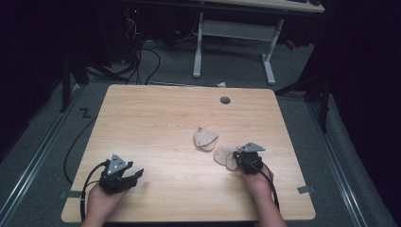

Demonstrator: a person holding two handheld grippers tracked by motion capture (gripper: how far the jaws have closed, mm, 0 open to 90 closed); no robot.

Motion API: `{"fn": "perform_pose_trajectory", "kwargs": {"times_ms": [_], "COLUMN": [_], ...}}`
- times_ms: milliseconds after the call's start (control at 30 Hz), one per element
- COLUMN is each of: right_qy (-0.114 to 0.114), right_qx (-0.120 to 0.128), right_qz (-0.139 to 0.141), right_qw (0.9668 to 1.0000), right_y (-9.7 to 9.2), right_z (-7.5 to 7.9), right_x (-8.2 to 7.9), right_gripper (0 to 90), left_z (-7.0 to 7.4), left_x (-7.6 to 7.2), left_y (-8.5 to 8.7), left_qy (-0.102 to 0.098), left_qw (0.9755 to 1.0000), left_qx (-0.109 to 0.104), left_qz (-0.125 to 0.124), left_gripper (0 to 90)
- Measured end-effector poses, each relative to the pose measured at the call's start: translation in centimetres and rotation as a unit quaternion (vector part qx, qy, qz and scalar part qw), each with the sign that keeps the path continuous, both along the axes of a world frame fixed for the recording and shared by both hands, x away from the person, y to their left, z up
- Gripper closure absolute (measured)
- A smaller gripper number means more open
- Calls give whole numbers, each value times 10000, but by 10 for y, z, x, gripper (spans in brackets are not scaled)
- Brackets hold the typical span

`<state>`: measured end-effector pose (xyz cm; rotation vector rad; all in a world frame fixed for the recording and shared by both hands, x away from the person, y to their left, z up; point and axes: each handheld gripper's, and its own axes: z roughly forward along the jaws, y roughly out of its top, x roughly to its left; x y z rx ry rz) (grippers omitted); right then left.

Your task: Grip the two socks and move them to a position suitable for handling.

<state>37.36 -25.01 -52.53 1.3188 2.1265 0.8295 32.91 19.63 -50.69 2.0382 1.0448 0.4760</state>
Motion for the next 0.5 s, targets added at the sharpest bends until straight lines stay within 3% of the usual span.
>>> {"fn": "perform_pose_trajectory", "kwargs": {"times_ms": [333, 500], "right_qy": [67, 60], "right_qx": [20, -61], "right_qz": [458, 875], "right_qw": [9989, 9961], "right_y": [21, 43], "right_z": [1, 1], "right_x": [-13, -22], "right_gripper": [895, 894], "left_z": [4, 4], "left_x": [-3, -5], "left_y": [-3, -9], "left_qy": [-33, 7], "left_qw": [9999, 9997], "left_qx": [-82, -178], "left_qz": [-71, -153], "left_gripper": [488, 492]}}
